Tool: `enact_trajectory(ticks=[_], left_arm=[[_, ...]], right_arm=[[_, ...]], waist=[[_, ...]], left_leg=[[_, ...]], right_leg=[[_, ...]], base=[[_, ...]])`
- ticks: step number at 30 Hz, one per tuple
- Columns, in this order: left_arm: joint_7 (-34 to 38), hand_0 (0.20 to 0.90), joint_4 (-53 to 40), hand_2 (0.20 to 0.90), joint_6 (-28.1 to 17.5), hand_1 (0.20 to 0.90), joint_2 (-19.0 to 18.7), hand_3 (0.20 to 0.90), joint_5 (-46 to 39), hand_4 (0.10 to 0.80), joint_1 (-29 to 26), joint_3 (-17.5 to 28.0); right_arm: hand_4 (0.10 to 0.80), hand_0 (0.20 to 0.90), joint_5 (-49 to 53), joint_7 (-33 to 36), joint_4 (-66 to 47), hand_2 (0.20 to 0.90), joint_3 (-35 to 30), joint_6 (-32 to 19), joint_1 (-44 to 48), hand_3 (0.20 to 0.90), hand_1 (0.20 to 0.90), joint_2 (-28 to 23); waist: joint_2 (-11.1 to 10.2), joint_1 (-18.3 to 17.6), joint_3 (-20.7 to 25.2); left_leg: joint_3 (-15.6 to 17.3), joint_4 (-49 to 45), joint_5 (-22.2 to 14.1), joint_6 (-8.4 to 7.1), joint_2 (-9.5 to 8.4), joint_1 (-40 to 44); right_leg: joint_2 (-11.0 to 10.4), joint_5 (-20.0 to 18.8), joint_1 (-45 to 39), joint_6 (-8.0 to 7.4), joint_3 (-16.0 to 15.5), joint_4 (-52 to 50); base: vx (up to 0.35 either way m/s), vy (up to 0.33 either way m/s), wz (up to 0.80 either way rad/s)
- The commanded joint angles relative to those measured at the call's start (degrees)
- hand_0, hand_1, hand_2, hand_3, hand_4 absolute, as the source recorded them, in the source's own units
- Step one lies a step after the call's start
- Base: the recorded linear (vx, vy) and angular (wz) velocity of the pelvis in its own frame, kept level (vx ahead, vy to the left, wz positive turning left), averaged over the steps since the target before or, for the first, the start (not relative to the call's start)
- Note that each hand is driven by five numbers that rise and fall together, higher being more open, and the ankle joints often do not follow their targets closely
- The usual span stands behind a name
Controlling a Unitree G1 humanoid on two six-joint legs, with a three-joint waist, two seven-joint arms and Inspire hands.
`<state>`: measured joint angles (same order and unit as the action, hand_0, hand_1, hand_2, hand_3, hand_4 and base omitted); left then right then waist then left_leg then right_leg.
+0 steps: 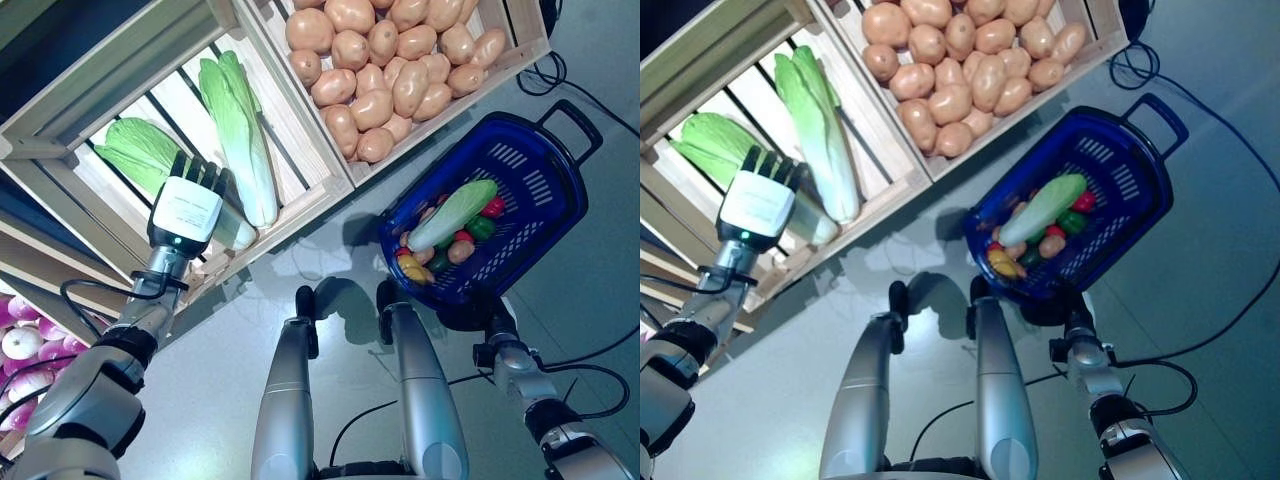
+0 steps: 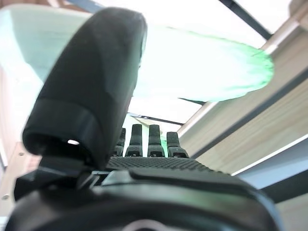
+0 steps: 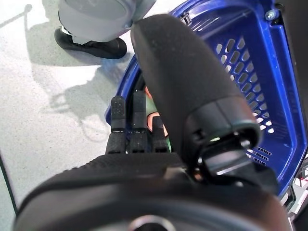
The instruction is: Put vegetables into the basket
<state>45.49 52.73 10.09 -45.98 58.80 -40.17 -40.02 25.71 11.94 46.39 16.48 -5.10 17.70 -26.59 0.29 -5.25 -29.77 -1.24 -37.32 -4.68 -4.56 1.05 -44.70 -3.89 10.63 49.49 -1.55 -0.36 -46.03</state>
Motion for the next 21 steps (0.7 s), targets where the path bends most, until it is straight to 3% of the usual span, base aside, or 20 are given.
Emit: enact_trajectory(ticks=[1,4,7,21], left_arm=[[1.6,0.900,-2.5,0.900,1.0,0.900,-5.0,0.900,-1.7,0.800,-2.1,4.2],[1.4,0.900,-1.4,0.900,-0.7,0.900,-4.6,0.900,-1.1,0.800,-3.7,3.3],[-4.7,0.900,-1.0,0.900,-4.2,0.900,-4.2,0.900,-2.3,0.800,-5.1,1.9],[-15.4,0.900,-0.4,0.900,-3.6,0.900,-3.7,0.900,-7.1,0.800,-6.8,-1.5]], right_arm=[[0.800,0.900,3.5,2.8,-1.2,0.900,-0.3,-0.5,-3.3,0.900,0.900,-2.4],[0.800,0.900,3.7,3.1,-0.4,0.900,-0.4,-1.2,-3.2,0.900,0.900,-1.8],[0.800,0.900,3.9,3.6,-0.2,0.900,-0.4,-0.9,-2.8,0.900,0.900,-1.5],[0.800,0.900,4.8,3.1,0.7,0.900,-0.2,-2.0,-1.6,0.900,0.900,-1.1]], waist=[[1.8,-0.4,0.0],[1.5,-0.4,0.0],[1.3,-0.5,0.0],[0.8,-0.4,0.0]], left_leg=[[5.4,-1.6,-1.1,4.08,-2.29,-1.4],[5.4,-1.3,-1.0,4.28,-2.19,-1.6],[5.3,-1.2,-1.0,4.44,-2.13,-1.8],[4.6,0.8,-0.6,4.69,-2.14,-2.3]], right_leg=[[0.9,-4.7,-3.6,0.81,-0.3,4.6],[1.2,-4.8,-3.3,0.82,-0.5,4.6],[1.5,-4.9,-3.0,0.83,-0.6,4.8],[1.8,-6.0,-2.4,0.58,-0.8,7.5]], base=[[0.000,0.000,0.00],[0.000,0.000,0.00],[0.000,0.000,0.00],[0.007,-0.002,0.01]])
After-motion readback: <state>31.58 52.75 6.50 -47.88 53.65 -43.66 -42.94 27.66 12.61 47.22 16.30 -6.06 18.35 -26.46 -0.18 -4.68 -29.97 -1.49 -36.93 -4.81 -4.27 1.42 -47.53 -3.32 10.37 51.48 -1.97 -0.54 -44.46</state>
